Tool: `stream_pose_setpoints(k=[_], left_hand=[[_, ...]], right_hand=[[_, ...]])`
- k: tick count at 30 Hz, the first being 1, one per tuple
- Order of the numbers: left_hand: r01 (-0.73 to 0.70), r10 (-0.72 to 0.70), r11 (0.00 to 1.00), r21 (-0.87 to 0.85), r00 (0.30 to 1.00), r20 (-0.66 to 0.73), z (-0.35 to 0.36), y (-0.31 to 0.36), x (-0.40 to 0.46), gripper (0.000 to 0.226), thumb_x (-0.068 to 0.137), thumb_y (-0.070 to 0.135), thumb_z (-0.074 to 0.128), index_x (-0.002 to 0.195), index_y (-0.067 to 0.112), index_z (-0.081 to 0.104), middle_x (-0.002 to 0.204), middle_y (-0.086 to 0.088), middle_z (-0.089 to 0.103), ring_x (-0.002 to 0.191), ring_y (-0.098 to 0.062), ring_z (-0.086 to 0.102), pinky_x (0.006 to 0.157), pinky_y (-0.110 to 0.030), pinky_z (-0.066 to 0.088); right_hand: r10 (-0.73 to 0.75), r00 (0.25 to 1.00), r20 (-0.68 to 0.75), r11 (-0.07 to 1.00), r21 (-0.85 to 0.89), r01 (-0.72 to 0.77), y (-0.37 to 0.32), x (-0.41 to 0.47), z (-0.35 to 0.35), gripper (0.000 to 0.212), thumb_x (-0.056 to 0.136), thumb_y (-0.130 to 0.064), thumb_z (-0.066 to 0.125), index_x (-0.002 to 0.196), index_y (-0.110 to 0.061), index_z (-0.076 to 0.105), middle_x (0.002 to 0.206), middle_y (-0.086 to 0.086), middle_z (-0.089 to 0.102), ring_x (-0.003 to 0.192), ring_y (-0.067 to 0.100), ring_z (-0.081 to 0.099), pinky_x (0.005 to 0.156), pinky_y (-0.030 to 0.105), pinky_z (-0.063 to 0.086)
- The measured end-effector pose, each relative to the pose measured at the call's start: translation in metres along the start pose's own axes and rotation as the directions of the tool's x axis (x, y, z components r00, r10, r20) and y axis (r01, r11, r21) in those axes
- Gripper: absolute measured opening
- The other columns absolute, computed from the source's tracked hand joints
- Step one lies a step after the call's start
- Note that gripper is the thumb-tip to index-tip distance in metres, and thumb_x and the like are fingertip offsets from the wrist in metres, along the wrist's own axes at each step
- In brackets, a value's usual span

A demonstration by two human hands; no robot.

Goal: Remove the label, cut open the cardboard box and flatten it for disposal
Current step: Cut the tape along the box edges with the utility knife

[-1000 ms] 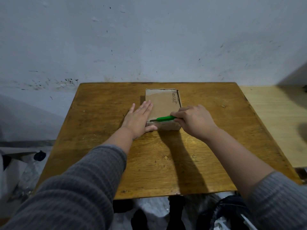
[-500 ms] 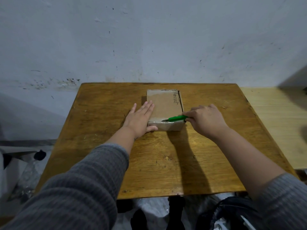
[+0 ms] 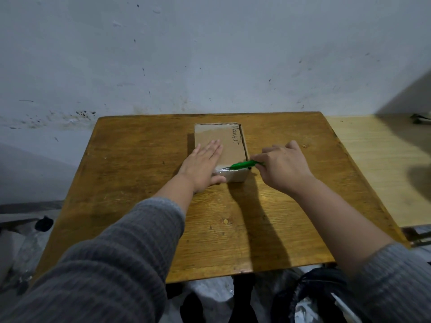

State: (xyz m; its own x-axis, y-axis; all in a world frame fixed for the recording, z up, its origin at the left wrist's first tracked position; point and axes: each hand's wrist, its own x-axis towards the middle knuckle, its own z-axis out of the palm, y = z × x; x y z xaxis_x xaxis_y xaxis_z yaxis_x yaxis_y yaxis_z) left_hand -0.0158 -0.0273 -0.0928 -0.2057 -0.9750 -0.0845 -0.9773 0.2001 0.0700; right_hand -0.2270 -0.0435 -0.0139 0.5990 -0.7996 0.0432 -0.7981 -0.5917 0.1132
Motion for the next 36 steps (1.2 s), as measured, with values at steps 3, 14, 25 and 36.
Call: stream_pose_setpoints(k=[3,14,25,36], left_hand=[[-0.007,0.007,1.0,0.012,1.0,-0.003,-0.001,0.0,-0.001,0.095,0.088,0.06,0.047,0.152,0.013,-0.005,0.161,-0.005,-0.008,0.148,-0.018,-0.006,0.117,-0.037,-0.005],[-0.002,0.001,1.0,0.001,1.0,0.017,-0.003,0.0,-0.004,0.095,0.088,0.059,0.048,0.152,0.013,-0.005,0.161,-0.004,-0.01,0.148,-0.017,-0.008,0.12,-0.039,-0.002],[0.045,-0.047,0.994,-0.098,0.999,-0.012,-0.009,0.011,0.007,0.105,0.077,0.082,0.033,0.153,0.016,0.002,0.162,-0.001,-0.001,0.148,-0.014,-0.002,0.121,-0.041,-0.002],[0.253,-0.255,0.964,-0.087,0.967,-0.014,0.004,0.025,0.035,0.089,0.086,0.073,0.005,0.152,0.014,-0.004,0.16,-0.002,-0.013,0.147,-0.014,-0.013,0.119,-0.046,-0.005]], right_hand=[[0.058,0.998,0.021,0.998,0.03,-0.058,0.018,-0.006,0.001,0.032,0.095,-0.033,0.044,0.123,-0.033,0.059,0.102,-0.008,0.066,0.098,0.017,0.057,0.079,0.036,0.027],[0.137,0.99,0.012,0.989,0.054,-0.138,0.043,-0.02,0.011,0.032,0.094,-0.039,0.045,0.122,-0.037,0.058,0.102,-0.011,0.066,0.101,0.017,0.056,0.085,0.038,0.03],[0.499,0.836,0.227,0.588,0.62,-0.519,0.058,-0.018,0.016,0.035,0.09,-0.036,0.057,0.123,-0.024,0.062,0.094,0.004,0.07,0.081,0.021,0.062,0.079,0.037,0.049],[0.653,0.525,0.546,-0.294,0.822,-0.488,0.072,0.027,0.064,0.051,0.091,-0.008,0.057,0.138,-0.025,0.045,0.114,-0.001,0.063,0.08,0.014,0.058,0.075,0.032,0.047]])
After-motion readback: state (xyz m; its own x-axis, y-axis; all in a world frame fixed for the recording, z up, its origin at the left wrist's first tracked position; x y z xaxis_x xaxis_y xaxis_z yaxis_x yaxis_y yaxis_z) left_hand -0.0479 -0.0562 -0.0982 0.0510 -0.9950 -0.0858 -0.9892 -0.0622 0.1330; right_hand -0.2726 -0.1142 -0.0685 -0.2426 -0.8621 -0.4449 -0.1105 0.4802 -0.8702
